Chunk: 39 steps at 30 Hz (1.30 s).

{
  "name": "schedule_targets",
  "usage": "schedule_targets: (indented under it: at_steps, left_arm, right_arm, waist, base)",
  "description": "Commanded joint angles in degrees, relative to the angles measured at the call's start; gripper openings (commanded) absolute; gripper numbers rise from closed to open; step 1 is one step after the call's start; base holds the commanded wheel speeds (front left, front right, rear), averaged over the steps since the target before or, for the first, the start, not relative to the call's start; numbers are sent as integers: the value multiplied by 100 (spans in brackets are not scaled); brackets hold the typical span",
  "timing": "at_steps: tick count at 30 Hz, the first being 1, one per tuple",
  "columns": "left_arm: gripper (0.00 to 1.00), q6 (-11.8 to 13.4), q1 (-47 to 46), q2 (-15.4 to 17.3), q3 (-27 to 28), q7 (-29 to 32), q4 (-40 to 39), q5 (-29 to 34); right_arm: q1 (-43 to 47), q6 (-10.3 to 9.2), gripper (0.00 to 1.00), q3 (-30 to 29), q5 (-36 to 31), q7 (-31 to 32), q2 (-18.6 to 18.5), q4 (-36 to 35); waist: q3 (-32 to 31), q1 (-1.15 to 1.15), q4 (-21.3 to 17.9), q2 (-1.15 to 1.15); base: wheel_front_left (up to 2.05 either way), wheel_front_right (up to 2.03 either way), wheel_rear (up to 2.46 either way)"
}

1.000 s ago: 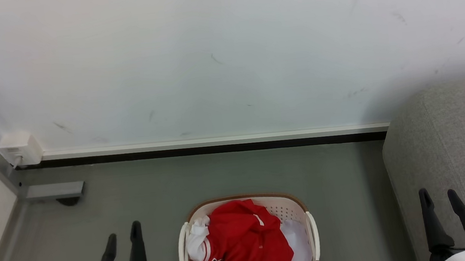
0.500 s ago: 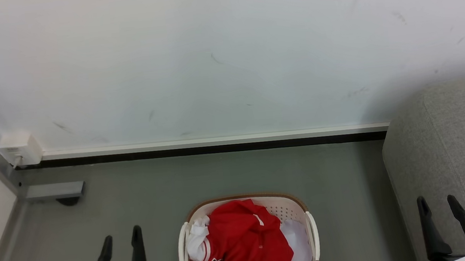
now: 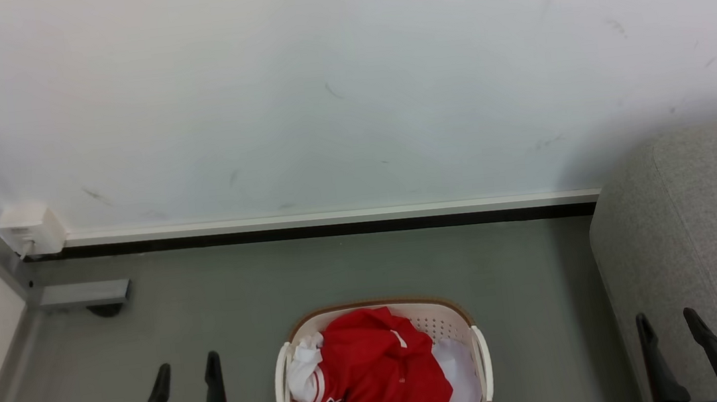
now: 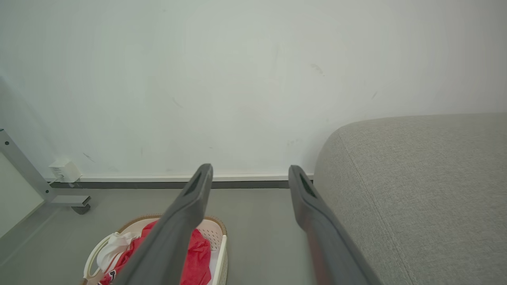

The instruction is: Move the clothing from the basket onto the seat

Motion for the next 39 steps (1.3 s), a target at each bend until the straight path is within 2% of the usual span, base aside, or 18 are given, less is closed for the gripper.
schedule_targets:
  at_steps: [1,17,33,39]
  left_arm:
    - [100,-12,31,43,0,-58,-18,213]
    - [100,-53,102,42,-20,-242,96,931]
    - [100,-47,161,27,-40,-401,121,1631]
    - [100,-66,159,8,-15,-395,126,1596]
  right_arm:
    - [45,-9,100,-7,-127,-62,-27,-4]
    - [93,-10,100,50,-403,-242,-66,148]
    - [105,-12,100,107,-968,-410,-104,249]
    - [92,-12,100,114,-939,-398,-112,256]
  waist:
    - [-4,0,1,0]
    - [3,0,3,0]
    - [-16,0,5,0]
    - [-19,0,-7,0]
  base:
    - [0,0,0]
    - [0,0,0]
    - [0,0,0]
    - [0,0,0]
